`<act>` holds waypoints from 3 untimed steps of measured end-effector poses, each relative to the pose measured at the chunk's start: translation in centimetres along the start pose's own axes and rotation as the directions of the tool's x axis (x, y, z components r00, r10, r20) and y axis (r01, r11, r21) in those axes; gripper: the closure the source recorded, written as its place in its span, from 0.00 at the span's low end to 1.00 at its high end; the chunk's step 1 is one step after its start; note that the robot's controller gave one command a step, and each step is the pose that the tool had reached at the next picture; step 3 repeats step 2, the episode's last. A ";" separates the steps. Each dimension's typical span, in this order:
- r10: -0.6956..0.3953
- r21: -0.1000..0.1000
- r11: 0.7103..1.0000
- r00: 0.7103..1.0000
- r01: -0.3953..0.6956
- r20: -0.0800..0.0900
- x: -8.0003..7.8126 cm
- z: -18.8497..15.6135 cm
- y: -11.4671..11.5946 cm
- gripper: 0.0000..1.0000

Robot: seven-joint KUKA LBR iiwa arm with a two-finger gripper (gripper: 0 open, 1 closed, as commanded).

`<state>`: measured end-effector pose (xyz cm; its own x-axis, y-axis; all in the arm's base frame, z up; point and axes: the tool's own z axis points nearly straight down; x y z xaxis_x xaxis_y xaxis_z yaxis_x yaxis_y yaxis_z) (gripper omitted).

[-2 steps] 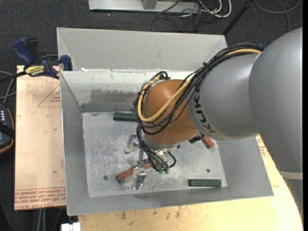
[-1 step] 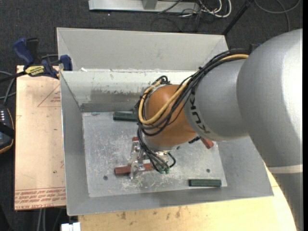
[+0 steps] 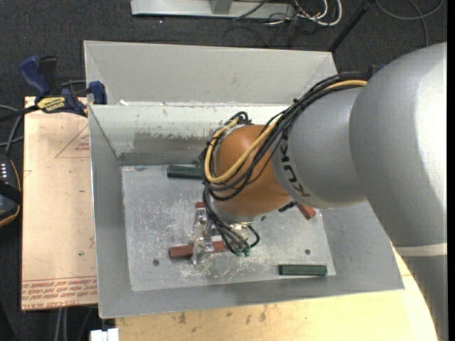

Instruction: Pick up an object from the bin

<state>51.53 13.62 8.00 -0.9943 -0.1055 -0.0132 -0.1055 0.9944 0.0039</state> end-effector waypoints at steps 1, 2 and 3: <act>0.015 0.003 1.000 1.000 -0.015 -0.015 0.2 -2.8 0.3 1.00; -0.043 0.002 0.999 0.999 0.043 -0.012 2.0 -12.8 0.9 1.00; -0.043 0.002 0.999 0.999 0.043 -0.012 2.0 -12.8 0.9 1.00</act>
Offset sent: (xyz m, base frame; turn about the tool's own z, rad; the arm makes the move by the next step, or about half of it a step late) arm -0.0231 0.0060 0.1279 -0.0450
